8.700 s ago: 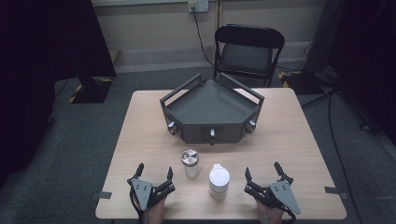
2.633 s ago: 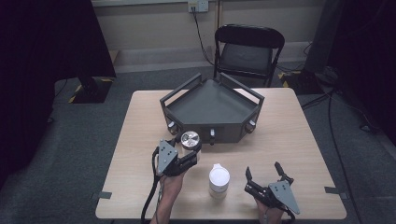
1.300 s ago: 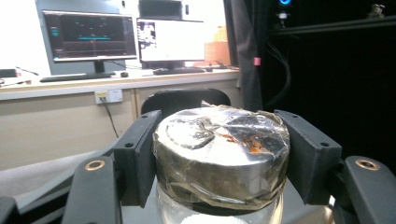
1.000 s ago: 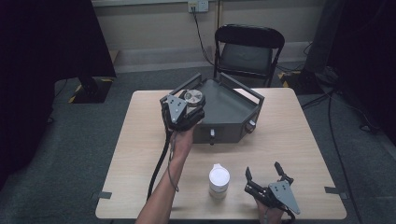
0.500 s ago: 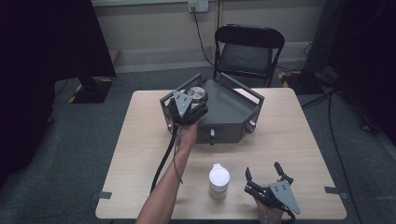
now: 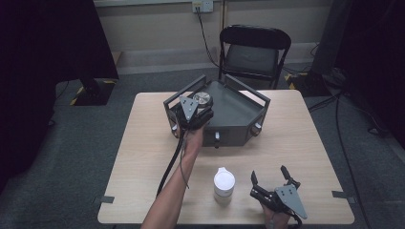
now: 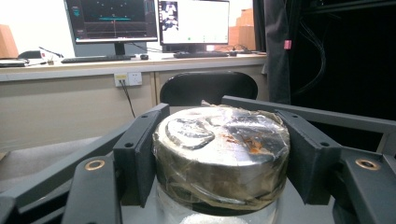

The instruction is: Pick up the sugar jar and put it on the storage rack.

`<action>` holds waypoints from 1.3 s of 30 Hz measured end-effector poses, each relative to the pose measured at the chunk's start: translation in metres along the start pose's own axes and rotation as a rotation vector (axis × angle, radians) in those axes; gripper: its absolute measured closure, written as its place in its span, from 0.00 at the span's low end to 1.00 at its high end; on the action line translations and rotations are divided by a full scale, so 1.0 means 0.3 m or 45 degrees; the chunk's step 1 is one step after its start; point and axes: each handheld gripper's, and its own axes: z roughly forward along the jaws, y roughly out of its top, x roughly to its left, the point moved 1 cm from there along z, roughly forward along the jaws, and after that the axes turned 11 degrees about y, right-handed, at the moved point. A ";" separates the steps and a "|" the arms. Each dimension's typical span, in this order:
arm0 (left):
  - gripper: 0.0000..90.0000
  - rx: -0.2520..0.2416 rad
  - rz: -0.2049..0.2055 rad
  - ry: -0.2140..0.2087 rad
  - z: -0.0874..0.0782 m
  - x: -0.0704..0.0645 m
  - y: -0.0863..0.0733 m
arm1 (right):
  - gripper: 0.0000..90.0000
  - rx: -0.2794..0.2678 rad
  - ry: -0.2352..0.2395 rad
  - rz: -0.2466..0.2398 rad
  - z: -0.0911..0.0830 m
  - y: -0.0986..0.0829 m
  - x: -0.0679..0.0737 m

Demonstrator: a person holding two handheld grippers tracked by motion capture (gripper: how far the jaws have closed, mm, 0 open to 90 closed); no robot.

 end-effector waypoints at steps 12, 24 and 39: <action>0.38 -0.002 -0.021 0.006 0.003 0.003 -0.012 | 0.00 0.000 -0.002 0.000 0.000 0.000 0.001; 0.38 0.019 -0.032 0.000 0.005 0.006 -0.001 | 0.00 0.000 -0.001 0.000 0.000 0.000 0.000; 0.00 0.021 -0.107 0.009 0.015 0.027 -0.004 | 0.00 0.000 -0.002 0.000 0.000 0.000 0.001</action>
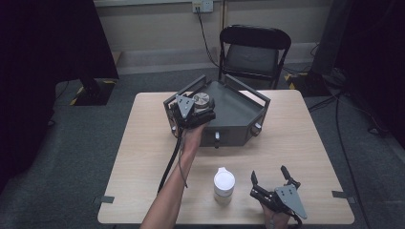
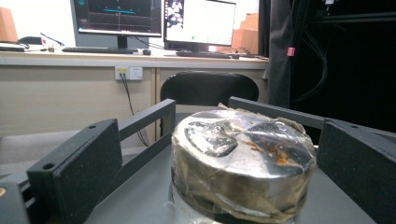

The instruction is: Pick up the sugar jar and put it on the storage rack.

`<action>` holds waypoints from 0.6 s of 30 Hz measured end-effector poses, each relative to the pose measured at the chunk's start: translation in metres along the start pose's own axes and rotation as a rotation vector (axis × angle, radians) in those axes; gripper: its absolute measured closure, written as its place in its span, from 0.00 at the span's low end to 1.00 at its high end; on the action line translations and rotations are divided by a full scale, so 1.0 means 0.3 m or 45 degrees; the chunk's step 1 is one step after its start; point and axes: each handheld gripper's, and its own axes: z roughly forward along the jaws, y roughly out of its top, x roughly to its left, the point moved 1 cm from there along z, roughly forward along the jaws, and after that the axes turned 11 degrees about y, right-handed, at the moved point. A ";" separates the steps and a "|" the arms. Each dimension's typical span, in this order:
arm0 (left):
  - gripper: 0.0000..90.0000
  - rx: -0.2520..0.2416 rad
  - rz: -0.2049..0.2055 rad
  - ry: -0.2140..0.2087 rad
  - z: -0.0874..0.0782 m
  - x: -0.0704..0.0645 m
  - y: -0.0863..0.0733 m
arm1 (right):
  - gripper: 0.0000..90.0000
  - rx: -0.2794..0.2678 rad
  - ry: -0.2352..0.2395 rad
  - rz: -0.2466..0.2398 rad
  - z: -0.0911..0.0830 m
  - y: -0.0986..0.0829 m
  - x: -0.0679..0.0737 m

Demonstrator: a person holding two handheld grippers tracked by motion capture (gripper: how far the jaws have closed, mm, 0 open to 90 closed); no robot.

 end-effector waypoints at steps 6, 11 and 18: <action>0.00 0.009 -0.008 0.026 -0.013 0.010 -0.006 | 0.00 0.000 0.000 0.000 0.000 0.000 0.000; 0.00 0.015 -0.010 0.020 -0.022 0.020 -0.004 | 0.00 0.000 0.000 0.000 0.000 0.000 0.000; 0.00 0.002 -0.022 0.003 -0.046 0.024 -0.009 | 0.00 0.000 0.000 0.000 0.000 0.000 0.000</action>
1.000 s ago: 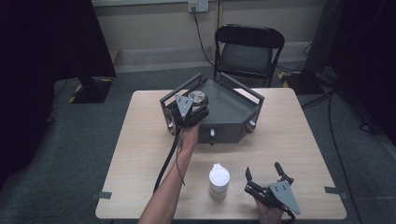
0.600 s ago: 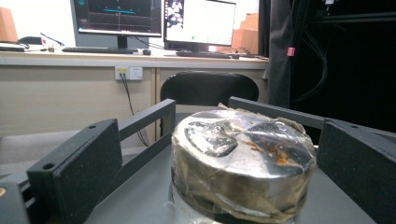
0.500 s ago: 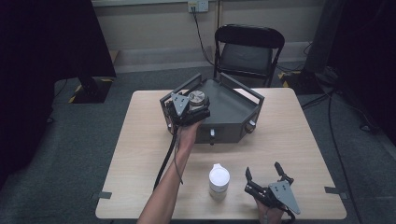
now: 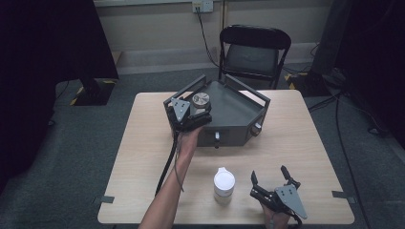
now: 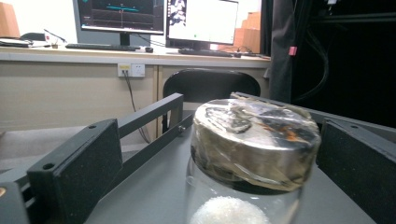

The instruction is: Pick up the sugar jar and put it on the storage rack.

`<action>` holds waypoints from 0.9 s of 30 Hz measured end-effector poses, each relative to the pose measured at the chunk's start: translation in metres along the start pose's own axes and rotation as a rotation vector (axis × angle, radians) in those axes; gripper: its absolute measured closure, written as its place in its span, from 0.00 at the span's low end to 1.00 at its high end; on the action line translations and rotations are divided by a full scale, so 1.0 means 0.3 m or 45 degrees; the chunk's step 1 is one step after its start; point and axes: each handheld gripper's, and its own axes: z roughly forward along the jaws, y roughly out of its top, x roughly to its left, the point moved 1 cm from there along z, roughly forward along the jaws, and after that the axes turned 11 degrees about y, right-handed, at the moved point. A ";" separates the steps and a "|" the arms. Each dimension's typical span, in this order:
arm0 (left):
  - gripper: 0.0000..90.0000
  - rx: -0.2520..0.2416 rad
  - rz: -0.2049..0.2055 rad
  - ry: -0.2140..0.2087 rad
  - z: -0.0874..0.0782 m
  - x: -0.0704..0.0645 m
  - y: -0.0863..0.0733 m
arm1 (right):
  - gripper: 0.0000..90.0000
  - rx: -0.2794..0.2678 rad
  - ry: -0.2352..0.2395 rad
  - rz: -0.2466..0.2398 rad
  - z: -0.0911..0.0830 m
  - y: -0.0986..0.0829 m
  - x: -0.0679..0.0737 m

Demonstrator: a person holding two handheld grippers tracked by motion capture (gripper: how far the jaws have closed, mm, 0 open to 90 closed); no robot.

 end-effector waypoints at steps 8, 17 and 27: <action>0.00 -0.010 0.004 -0.018 -0.051 -0.005 -0.010 | 0.00 -0.001 -0.001 -0.002 0.000 -0.001 0.000; 0.00 -0.014 -0.016 -0.037 -0.102 -0.002 -0.016 | 0.00 0.001 -0.002 0.000 0.000 0.000 0.001; 0.00 -0.043 0.024 -0.019 -0.183 -0.011 -0.048 | 0.00 -0.001 -0.003 -0.001 0.000 0.000 0.001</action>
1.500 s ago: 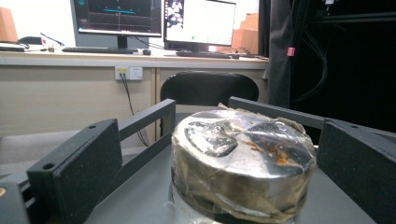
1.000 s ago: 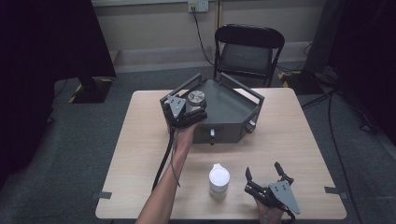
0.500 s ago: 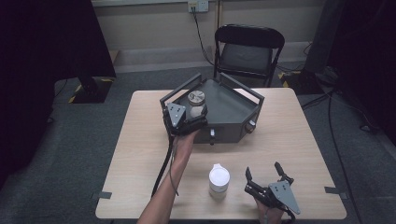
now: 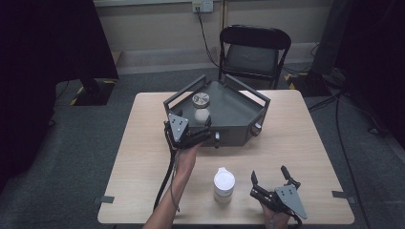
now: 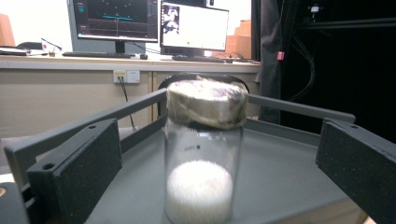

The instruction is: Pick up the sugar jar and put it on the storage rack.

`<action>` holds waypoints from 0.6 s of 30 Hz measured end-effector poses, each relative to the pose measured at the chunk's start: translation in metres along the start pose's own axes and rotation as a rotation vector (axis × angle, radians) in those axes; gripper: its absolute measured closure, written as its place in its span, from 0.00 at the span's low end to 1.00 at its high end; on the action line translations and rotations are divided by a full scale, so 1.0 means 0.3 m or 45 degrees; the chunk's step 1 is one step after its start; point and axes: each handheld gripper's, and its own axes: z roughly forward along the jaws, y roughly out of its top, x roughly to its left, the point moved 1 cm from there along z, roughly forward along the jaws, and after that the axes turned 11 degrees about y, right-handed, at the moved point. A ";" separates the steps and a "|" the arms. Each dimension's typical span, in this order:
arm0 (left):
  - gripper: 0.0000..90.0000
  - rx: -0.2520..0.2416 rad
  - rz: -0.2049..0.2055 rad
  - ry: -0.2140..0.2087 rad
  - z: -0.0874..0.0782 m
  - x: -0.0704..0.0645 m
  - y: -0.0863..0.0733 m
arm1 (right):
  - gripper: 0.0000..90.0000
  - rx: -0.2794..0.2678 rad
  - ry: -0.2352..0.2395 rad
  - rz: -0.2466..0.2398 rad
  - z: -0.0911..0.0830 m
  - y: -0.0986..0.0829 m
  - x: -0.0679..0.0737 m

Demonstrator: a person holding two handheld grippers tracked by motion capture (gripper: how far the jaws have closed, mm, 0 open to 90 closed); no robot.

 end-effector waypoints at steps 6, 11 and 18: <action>0.00 -0.008 -0.012 -0.027 -0.053 0.011 -0.012 | 0.00 0.000 -0.002 0.001 0.000 0.000 0.001; 0.00 -0.018 -0.008 -0.020 -0.089 0.022 -0.019 | 0.00 0.001 -0.002 0.002 0.000 0.000 0.001; 0.00 -0.040 -0.033 -0.001 -0.149 0.049 -0.052 | 0.00 0.001 -0.003 0.000 0.000 0.000 0.001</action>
